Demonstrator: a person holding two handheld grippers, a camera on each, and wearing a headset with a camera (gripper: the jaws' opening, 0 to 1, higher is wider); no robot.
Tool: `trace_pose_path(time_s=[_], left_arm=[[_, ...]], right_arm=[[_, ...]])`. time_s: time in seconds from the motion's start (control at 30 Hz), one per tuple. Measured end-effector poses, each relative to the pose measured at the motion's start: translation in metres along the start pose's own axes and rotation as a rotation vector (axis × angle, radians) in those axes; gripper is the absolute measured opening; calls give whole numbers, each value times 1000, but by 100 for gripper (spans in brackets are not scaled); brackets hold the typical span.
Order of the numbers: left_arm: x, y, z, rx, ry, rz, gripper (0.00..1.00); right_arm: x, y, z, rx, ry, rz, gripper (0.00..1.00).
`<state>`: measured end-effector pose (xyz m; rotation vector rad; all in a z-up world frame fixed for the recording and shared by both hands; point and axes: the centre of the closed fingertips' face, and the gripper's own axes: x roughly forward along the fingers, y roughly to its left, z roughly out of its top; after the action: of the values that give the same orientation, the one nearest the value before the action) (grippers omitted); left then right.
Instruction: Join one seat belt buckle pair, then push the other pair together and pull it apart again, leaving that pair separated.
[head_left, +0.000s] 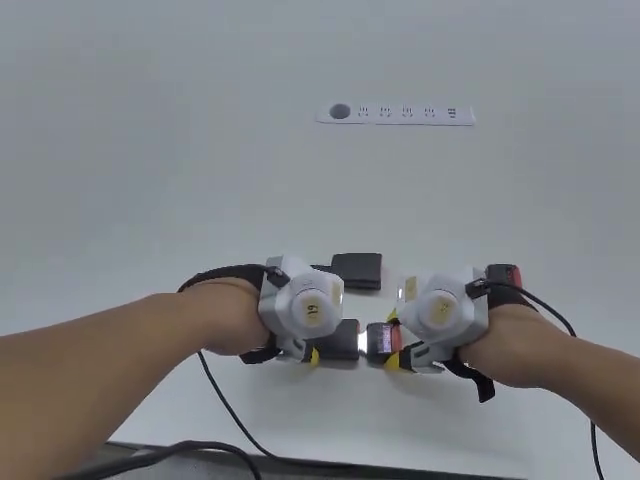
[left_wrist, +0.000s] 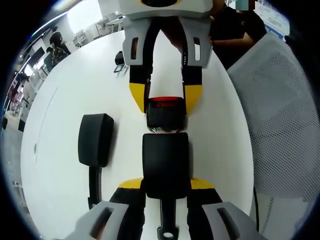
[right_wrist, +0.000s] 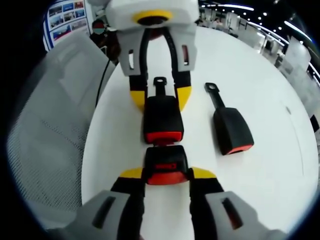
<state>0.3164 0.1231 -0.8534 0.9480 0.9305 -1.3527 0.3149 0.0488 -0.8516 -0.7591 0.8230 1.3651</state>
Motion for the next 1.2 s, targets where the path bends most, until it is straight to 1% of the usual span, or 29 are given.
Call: trace_pose_path(time_s=[0.2,0.33,0.43,0.57,0.63,0.73,0.77,0.87,0.93,1.0,1.1,1.2], left_arm=[[0,0,0,8,-5,0,33],[0,0,1,4,-6,-1,34],[0,1,0,-3,-15,2,34],[-2,2,-2,-27,-25,14,34],[-6,4,-1,-39,-35,26,35],[-16,7,3,-62,-64,47,37],[-18,7,5,-67,-72,47,37],[-26,9,10,-70,-89,59,39],[-30,12,13,-74,-101,70,40],[-35,18,17,-83,-115,93,36],[-40,26,23,-83,-133,108,37],[-41,35,28,-74,-143,123,38]], right_arm=[[0,0,0,2,1,1,34],[1,0,0,5,-1,0,34],[1,0,0,13,-6,-4,35],[-1,1,0,28,-5,-7,35],[-3,0,1,36,-13,-11,36],[-8,-1,4,48,-27,-16,36],[-10,-1,5,56,-32,-17,36],[-16,-2,7,60,-45,-25,35],[-20,-2,8,63,-54,-31,35],[-25,-2,8,61,-60,-37,35],[-33,-4,9,67,-75,-43,34],[-40,-10,4,58,-71,-61,35]])
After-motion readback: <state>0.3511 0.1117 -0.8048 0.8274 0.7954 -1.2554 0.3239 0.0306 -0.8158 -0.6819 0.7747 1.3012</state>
